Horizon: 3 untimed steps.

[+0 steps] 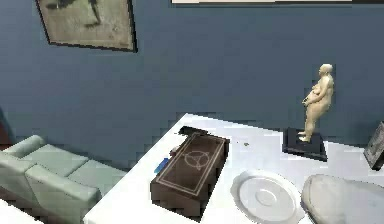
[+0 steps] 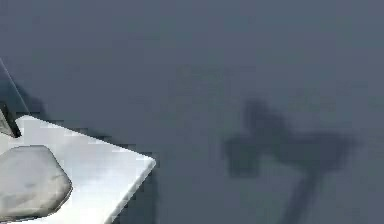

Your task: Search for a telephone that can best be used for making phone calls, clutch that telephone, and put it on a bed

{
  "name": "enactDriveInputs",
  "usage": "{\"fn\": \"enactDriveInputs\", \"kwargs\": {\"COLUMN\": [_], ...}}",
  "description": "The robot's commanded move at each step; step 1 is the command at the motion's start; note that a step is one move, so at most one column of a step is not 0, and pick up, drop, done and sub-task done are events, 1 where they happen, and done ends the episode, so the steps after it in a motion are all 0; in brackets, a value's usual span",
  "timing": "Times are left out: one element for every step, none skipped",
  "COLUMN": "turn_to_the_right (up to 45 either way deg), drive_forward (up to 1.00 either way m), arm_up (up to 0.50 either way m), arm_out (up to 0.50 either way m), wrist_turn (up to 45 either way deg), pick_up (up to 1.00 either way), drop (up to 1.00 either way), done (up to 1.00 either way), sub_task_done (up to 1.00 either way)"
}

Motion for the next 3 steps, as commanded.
{"fn": "enactDriveInputs", "kwargs": {"turn_to_the_right": [21.0, 0.0, -45.0], "drive_forward": [0.00, 0.05, 0.00], "arm_up": [0.00, 0.00, 0.00], "arm_out": [0.00, 0.00, 0.00], "wrist_turn": [0.0, 0.0, 0.0], "pick_up": [0.00, 0.00, 0.00], "drop": [0.00, 0.00, 0.00], "done": [0.00, 0.00, 0.00], "sub_task_done": [0.00, 0.00, 0.00]}}
